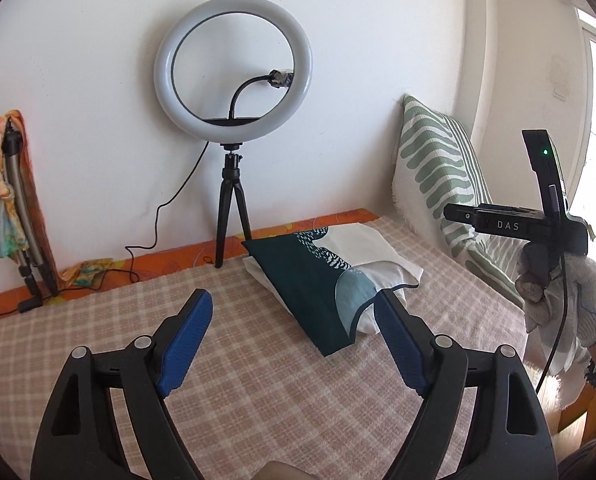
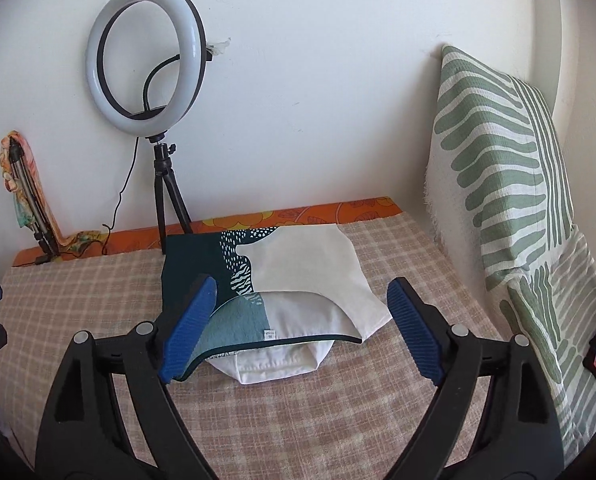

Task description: Fold small clothes

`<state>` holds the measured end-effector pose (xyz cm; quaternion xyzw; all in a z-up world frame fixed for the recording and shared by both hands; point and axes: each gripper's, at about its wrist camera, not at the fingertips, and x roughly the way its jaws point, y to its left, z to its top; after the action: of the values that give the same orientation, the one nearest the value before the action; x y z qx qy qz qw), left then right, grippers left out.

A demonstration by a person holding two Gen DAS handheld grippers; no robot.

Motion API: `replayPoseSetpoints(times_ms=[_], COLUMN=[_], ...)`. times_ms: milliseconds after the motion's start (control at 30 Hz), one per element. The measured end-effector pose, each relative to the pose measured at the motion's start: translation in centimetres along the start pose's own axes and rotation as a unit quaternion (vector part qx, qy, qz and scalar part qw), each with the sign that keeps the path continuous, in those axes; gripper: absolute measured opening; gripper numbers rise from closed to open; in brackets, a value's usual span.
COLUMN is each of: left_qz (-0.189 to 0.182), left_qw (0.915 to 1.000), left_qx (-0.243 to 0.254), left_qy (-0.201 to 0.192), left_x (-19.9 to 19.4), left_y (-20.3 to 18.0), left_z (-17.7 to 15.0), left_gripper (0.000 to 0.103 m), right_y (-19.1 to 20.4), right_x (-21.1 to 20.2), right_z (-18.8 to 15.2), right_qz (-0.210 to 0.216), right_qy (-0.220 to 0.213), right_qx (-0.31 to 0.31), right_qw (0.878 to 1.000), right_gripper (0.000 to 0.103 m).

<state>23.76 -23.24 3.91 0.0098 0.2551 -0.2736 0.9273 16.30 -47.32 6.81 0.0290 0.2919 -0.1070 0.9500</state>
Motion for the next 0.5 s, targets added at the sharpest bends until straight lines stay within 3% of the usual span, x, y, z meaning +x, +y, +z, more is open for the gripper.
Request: replayPoseSetpoints(times_ms=[133, 233, 500], left_qz=[0.006, 0.019, 0.024], left_qw=[0.9997, 0.9989, 0.9985], left_qx=[0.023, 0.039, 0.044], left_qy=[-0.007, -0.020, -0.023], left_x=[-2.0, -3.4, -4.9], left_y=[-1.0, -1.5, -2.2], left_z=[-1.4, -2.4, -5.1], left_gripper=[0.090, 0.103, 0.102], right_y=[1.6, 2.5, 4.4], right_x=[-2.6, -4.3, -6.0], right_z=[-1.7, -3.3, -7.7], right_qz=[-0.013, -0.028, -0.046], right_qy=[-0.017, -0.040, -0.043], right_qx=[0.003, 0.007, 0.001], right_qw=[1.000, 0.999, 0.998], right_gripper=[0.099, 0.103, 0.103])
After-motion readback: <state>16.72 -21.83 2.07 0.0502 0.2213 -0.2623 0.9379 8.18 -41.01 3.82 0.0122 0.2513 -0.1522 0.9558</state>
